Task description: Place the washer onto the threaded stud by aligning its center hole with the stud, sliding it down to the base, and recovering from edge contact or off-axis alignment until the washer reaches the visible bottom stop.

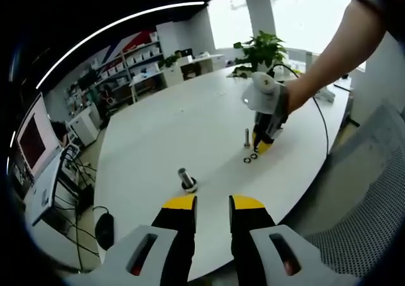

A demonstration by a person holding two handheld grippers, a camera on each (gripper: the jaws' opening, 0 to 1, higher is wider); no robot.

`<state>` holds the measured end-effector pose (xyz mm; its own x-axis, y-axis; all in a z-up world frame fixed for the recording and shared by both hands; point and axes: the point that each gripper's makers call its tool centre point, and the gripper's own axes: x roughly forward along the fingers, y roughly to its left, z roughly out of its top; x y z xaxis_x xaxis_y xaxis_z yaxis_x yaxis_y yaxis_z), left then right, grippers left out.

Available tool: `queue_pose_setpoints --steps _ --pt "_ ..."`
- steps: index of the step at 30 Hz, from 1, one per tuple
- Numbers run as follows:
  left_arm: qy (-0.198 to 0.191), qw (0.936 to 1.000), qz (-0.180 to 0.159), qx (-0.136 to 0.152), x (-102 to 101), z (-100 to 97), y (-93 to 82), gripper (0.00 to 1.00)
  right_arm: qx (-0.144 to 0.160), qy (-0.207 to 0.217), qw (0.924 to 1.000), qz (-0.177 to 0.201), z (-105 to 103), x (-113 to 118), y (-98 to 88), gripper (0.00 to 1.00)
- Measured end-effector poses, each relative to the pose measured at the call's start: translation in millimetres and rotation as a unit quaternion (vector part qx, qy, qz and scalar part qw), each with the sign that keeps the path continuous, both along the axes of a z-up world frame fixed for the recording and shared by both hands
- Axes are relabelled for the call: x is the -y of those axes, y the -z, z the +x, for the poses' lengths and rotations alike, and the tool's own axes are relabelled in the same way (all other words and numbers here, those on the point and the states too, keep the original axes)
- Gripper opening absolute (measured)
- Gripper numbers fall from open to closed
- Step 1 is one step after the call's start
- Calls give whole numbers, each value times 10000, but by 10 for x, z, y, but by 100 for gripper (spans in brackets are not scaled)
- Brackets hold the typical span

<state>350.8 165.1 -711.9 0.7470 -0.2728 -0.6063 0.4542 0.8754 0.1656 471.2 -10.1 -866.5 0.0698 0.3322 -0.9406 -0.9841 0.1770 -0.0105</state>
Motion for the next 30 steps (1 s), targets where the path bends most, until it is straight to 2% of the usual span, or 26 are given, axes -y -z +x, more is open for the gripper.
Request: queue_pose_setpoints --steps 7,13,16,23,30 --pt "7 10000 13 4 3 -2 2 18 -62 -4 9998 -209 15 -2 11 14" --pt "-17 10000 13 24 -8 1 -8 18 -91 93 9997 -215 2 8 -3 13" --pt "-18 10000 7 32 -9 3 -13 18 -48 122 9998 -130 2 17 -3 13" --pt "-24 10000 7 28 -15 6 -11 18 -155 414 9990 -8 -3 54 -15 12" --pt "-17 10000 7 35 -17 11 -15 18 -42 530 9984 203 57 36 -144 12"
